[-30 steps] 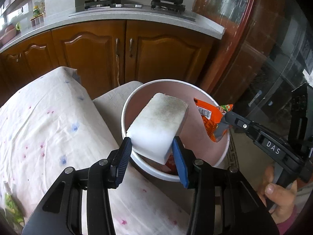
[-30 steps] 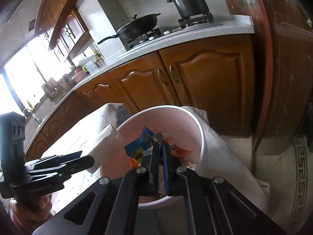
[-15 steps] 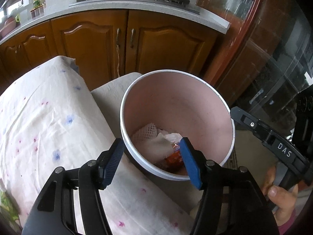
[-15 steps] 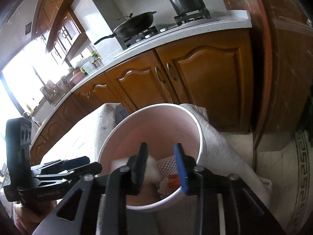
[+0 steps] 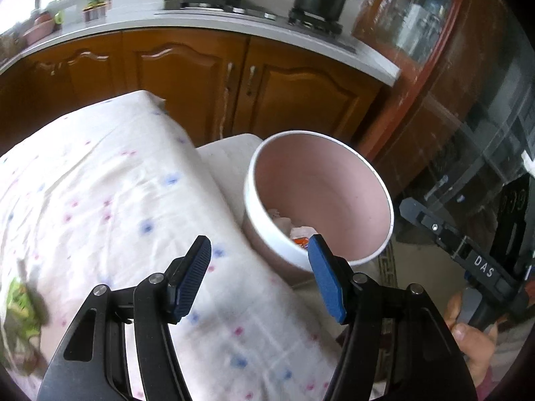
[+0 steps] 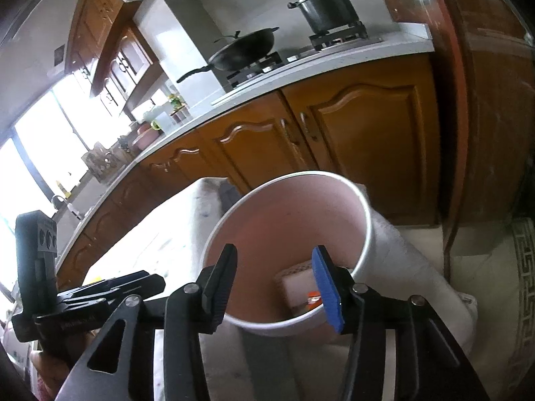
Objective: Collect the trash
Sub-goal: 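Move both open tools back over the table trash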
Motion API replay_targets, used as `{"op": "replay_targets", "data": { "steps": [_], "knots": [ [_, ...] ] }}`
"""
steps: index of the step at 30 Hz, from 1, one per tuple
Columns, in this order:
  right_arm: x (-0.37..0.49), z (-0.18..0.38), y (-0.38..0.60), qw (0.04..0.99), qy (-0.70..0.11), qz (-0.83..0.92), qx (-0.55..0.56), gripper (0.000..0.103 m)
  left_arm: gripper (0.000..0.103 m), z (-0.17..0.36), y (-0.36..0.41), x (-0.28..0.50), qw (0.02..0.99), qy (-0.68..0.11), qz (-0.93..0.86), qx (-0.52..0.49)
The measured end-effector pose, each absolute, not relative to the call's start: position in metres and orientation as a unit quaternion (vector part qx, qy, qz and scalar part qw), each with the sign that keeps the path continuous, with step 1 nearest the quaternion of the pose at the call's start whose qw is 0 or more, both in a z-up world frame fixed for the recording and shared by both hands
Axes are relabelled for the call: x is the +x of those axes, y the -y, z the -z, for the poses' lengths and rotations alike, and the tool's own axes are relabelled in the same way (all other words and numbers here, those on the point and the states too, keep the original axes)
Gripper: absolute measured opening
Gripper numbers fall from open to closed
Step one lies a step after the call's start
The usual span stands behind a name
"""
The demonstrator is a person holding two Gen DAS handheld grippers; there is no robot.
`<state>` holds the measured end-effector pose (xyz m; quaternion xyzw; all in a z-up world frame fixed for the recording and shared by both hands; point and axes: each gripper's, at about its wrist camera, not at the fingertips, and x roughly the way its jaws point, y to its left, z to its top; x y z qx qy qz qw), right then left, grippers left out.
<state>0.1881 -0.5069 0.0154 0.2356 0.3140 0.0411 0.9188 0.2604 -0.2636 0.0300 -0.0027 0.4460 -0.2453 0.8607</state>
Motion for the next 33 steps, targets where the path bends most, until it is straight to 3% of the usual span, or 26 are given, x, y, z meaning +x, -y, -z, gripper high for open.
{"op": "replay_targets", "data": {
  "steps": [10, 21, 27, 33],
  "knots": [
    [0.172, -0.026, 0.463, 0.919, -0.312, -0.083, 0.228, 0.056, 0.064, -0.051, 0.197, 0.227, 0.882, -0.42, 0.213, -0.032],
    [0.154, -0.039, 0.408, 0.92, -0.304, -0.129, 0.21, 0.085, 0.073, -0.06, 0.117, 0.194, 0.898, -0.398, 0.174, -0.065],
    [0.141, -0.039, 0.376, 0.919, -0.307, -0.152, 0.198, 0.087, 0.081, -0.063, 0.078, 0.175, 0.91, -0.38, 0.144, -0.074],
    [0.131, -0.035, 0.343, 0.914, -0.318, -0.176, 0.181, 0.087, 0.082, -0.06, 0.038, 0.159, 0.915, -0.376, 0.118, -0.087]
  ]
}}
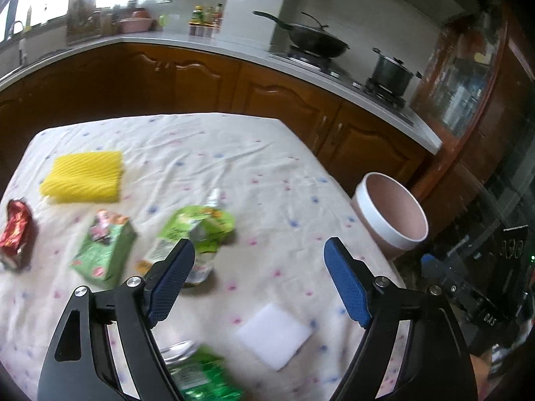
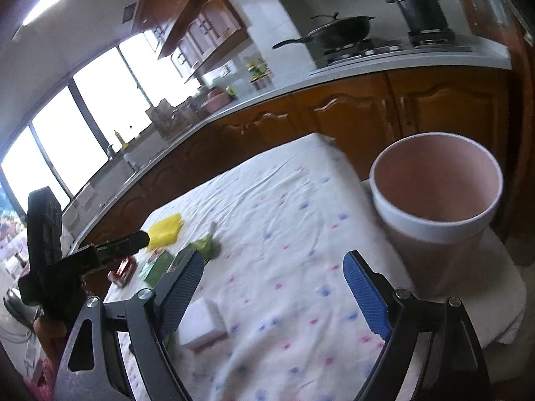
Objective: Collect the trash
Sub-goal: 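Move both open tools back over the table trash, then grasp the green juice pouch with the left tool while the right tool grasps the white sponge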
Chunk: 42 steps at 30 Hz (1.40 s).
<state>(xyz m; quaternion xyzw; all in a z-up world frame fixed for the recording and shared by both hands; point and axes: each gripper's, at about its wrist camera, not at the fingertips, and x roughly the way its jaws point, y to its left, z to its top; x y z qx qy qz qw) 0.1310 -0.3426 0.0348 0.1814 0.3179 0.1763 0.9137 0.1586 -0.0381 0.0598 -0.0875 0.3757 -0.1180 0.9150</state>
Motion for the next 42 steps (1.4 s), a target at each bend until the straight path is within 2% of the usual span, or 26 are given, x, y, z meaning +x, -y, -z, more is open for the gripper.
{"op": "replay_targets", "data": {
  "steps": [13, 22, 34, 37, 38, 40, 42],
  "knots": [
    [0.118, -0.025, 0.285, 0.904, -0.335, -0.226, 0.14, 0.087, 0.082, -0.048, -0.023, 0.134, 0.92, -0.373, 0.066, -0.097],
    [0.111, -0.012, 0.249, 0.892, -0.355, -0.26, 0.105, 0.087, 0.082, -0.042, -0.026, 0.141, 0.918, -0.384, 0.068, -0.075],
    [0.117, 0.022, 0.199, 0.867, -0.407, -0.289, 0.006, 0.086, 0.08, -0.027, -0.016, 0.175, 0.907, -0.41, 0.092, -0.034],
    [0.121, 0.029, 0.191, 0.865, -0.412, -0.288, -0.01, 0.083, 0.073, -0.021, -0.007, 0.19, 0.902, -0.42, 0.097, -0.018],
    [0.124, 0.032, 0.19, 0.863, -0.415, -0.288, -0.011, 0.074, 0.069, -0.018, -0.003, 0.196, 0.9, -0.425, 0.1, -0.013],
    [0.13, 0.037, 0.192, 0.861, -0.425, -0.28, -0.005, 0.064, 0.062, -0.014, 0.003, 0.205, 0.896, -0.433, 0.099, 0.002],
    [0.133, 0.037, 0.202, 0.857, -0.425, -0.289, 0.023, 0.063, 0.05, -0.008, 0.01, 0.213, 0.892, -0.44, 0.099, 0.019]
  ]
}}
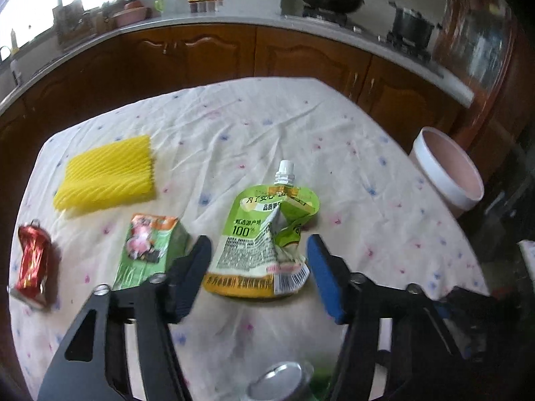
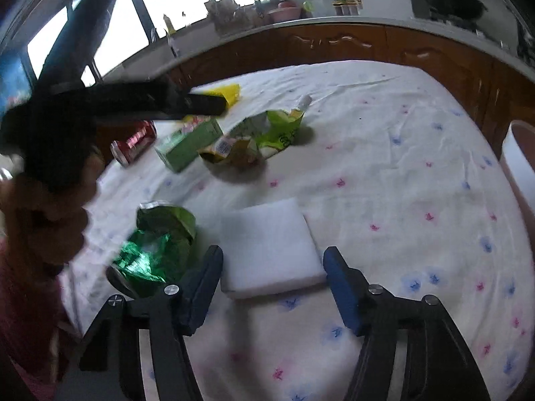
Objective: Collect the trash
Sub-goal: 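Grasp the green juice pouch with the left tool while the right tool grasps the white sponge, then carry the juice pouch and white sponge to the bin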
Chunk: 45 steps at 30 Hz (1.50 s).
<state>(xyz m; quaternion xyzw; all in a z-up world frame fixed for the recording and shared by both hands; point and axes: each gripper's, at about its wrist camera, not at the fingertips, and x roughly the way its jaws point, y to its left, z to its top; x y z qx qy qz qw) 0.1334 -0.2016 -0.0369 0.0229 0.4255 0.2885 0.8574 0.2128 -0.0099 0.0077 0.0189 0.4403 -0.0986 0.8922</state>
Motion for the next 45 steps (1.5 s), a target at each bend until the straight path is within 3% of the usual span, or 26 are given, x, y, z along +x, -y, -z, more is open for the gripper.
{"op": "replay_targets", "data": {
  "steps": [4, 6, 27, 45],
  "knots": [
    [0.135, 0.032, 0.215, 0.869, -0.416, -0.266, 0.027, 0.062, 0.03, 0.006, 0.021, 0.227, 0.881, -0.46, 0.104, 0.042],
    [0.136, 0.028, 0.229, 0.872, -0.413, -0.26, 0.045, 0.062, 0.01, 0.014, 0.025, 0.233, 0.874, -0.473, 0.107, 0.044],
    [0.14, -0.01, 0.321, 0.909, -0.358, -0.183, 0.11, 0.062, 0.007, -0.028, 0.074, 0.205, 0.89, -0.422, 0.17, -0.025],
    [0.127, -0.028, 0.391, 0.927, -0.326, -0.123, 0.14, 0.062, 0.006, -0.05, 0.139, 0.205, 0.892, -0.397, 0.217, -0.015]
  ]
}}
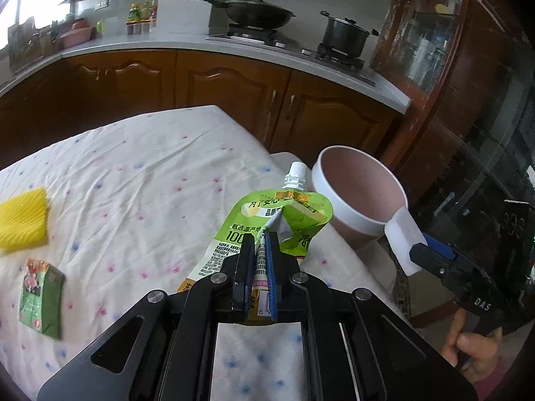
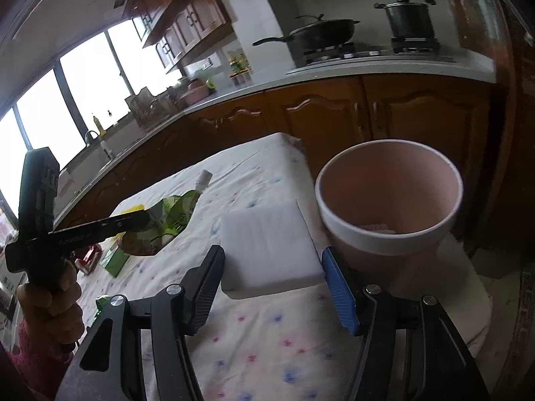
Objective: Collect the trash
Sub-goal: 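Carry the juice pouch and white sponge to the bin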
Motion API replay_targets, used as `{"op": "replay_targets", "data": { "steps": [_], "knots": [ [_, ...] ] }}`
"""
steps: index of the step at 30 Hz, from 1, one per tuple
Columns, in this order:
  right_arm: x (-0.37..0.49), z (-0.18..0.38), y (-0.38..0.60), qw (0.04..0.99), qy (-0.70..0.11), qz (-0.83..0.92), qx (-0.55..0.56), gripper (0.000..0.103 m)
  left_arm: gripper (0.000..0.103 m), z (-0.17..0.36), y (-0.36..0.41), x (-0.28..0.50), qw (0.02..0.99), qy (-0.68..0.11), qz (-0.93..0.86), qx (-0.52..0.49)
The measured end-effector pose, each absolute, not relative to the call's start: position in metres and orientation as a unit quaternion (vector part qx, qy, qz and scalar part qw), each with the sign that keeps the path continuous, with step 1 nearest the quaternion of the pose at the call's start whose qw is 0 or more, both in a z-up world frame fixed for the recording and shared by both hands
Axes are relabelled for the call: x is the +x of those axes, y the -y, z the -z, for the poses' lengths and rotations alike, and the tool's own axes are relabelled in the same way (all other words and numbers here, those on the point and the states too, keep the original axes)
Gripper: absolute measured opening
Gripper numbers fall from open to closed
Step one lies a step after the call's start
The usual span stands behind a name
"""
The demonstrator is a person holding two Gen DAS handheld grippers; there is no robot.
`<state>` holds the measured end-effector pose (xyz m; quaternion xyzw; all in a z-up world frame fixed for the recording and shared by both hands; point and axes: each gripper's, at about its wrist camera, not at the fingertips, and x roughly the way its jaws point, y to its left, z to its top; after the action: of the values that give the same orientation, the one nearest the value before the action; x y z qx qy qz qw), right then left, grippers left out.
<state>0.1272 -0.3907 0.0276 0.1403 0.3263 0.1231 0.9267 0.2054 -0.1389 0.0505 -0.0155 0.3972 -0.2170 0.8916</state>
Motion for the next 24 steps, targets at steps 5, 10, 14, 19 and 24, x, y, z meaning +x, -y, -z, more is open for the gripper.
{"op": "replay_targets", "data": {
  "steps": [5, 10, 14, 19, 24],
  "knots": [
    [0.129, -0.029, 0.41, 0.929, -0.32, -0.109, 0.149, 0.062, 0.006, -0.054, 0.159, 0.209, 0.89, -0.393, 0.23, -0.008],
    [0.132, -0.031, 0.433, 0.931, -0.314, -0.091, 0.161, 0.062, 0.006, -0.056, 0.181, 0.212, 0.887, -0.393, 0.244, -0.001],
    [0.135, -0.033, 0.452, 0.933, -0.309, -0.076, 0.167, 0.062, 0.006, -0.06, 0.2, 0.218, 0.884, -0.391, 0.255, 0.004],
    [0.144, -0.035, 0.47, 0.934, -0.304, -0.063, 0.174, 0.062, 0.006, -0.065, 0.22, 0.225, 0.883, -0.387, 0.266, 0.007],
    [0.156, -0.036, 0.485, 0.934, -0.303, -0.056, 0.178, 0.062, 0.006, -0.067, 0.242, 0.24, 0.878, -0.391, 0.276, 0.001]
  ]
}}
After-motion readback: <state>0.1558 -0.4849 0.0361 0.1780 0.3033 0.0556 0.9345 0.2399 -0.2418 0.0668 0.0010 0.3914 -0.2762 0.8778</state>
